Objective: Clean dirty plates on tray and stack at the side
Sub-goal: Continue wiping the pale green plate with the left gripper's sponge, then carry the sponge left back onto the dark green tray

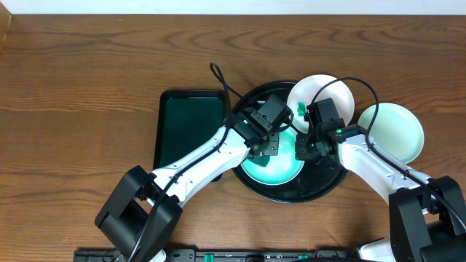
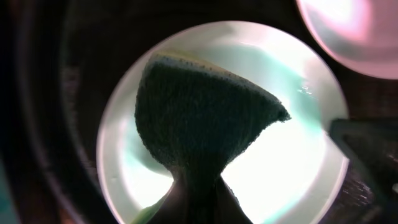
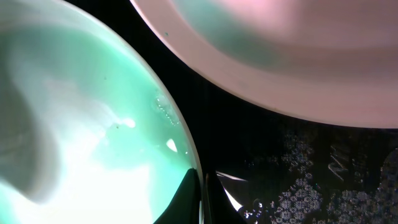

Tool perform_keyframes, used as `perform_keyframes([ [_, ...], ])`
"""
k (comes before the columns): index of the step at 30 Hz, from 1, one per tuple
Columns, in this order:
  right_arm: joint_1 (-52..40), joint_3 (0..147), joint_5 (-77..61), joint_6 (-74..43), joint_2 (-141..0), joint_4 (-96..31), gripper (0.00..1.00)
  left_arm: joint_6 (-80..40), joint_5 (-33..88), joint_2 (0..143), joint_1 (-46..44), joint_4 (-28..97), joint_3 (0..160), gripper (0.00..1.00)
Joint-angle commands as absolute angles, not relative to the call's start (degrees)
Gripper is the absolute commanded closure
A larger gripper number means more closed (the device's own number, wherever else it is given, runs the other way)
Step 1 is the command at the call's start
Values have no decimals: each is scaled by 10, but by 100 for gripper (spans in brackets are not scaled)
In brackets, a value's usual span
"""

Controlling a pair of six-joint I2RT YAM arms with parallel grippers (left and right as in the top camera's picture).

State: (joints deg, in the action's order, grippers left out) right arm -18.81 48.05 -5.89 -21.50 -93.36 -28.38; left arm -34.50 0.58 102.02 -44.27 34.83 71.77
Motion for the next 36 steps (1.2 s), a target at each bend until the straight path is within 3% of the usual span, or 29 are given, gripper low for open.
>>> perform_keyframes([
  [1, -196, 474, -76, -220, -936, -283, 99, -357, -46, 1028, -441, 357, 708, 92],
  [11, -196, 474, -76, -220, -936, -283, 99, -397, -34, 1028, -441, 309, 639, 92],
  [18, -196, 474, -76, -220, -936, -283, 99, -397, 124, 1028, -442, 246, 628, 92],
  [28, -196, 474, -76, -220, -936, -283, 99, -397, 205, 1015, -447, 170, 634, 93],
  [36, -196, 474, -76, -220, -936, -283, 99, -374, 203, 936, -369, 210, 648, 93],
])
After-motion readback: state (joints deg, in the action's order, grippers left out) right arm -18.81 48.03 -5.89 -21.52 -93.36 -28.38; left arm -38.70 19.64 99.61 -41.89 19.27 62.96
